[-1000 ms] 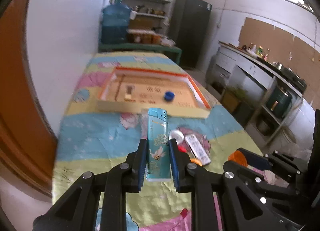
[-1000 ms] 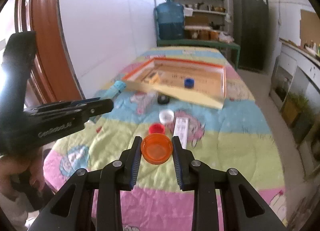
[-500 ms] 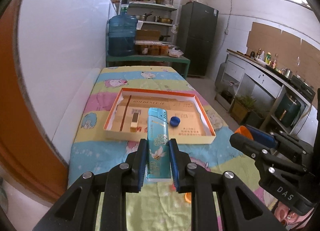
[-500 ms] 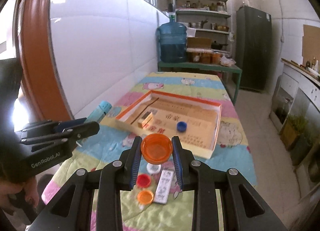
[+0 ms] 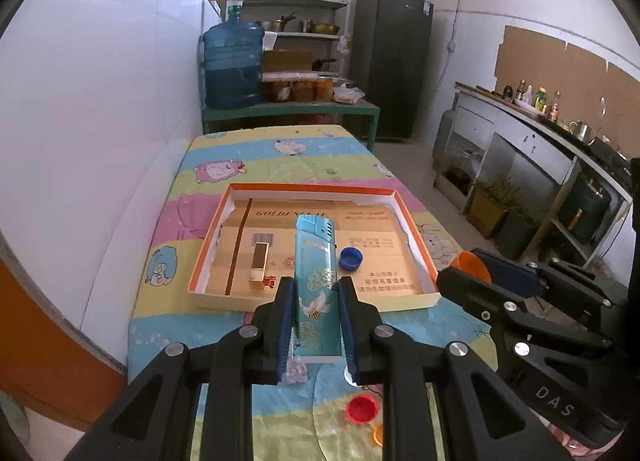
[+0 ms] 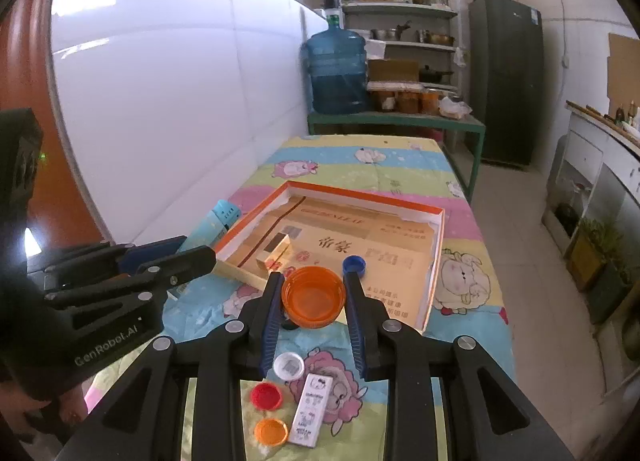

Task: Organize rigid objects
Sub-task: 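Carry the lighter and orange cap into the box and open both tools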

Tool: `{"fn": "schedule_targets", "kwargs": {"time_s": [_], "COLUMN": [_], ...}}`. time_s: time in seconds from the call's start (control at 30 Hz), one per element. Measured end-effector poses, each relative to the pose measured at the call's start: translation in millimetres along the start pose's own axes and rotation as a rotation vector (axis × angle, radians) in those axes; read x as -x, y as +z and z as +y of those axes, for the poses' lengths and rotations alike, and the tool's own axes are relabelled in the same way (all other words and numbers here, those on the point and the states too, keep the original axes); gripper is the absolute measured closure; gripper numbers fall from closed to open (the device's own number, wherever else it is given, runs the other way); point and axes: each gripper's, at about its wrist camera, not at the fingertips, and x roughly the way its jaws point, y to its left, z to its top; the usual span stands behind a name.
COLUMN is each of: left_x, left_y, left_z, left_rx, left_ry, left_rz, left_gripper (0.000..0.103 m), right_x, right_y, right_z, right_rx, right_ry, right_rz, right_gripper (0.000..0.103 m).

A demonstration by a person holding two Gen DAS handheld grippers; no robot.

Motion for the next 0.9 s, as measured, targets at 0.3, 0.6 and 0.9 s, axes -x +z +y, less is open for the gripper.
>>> {"fn": "schedule_targets", "kwargs": {"time_s": [0.3,0.6,0.9], "left_x": [-28.1,-61.6,-104.7], "left_y": [10.2,17.9,23.8], "left_z": [3.2,3.3,8.2], "left_rx": [0.008,0.013,0.029], "left_ry": [0.001,-0.037,-0.042], "left_rz": [0.02,0.058,0.1], "left_gripper": [0.081,0.081,0.081], "right_x": [-28.4,-58.3,-98.4], "right_y": [11.5,17.9,17.5], "right_z": [-14.3,-30.6,-57.1], "right_rx": [-0.008,-0.035,-0.055], "right_ry": [-0.014,-0.024,-0.08], "right_rz": [0.027,0.048,0.102], "right_gripper": [0.073,0.073,0.073]}}
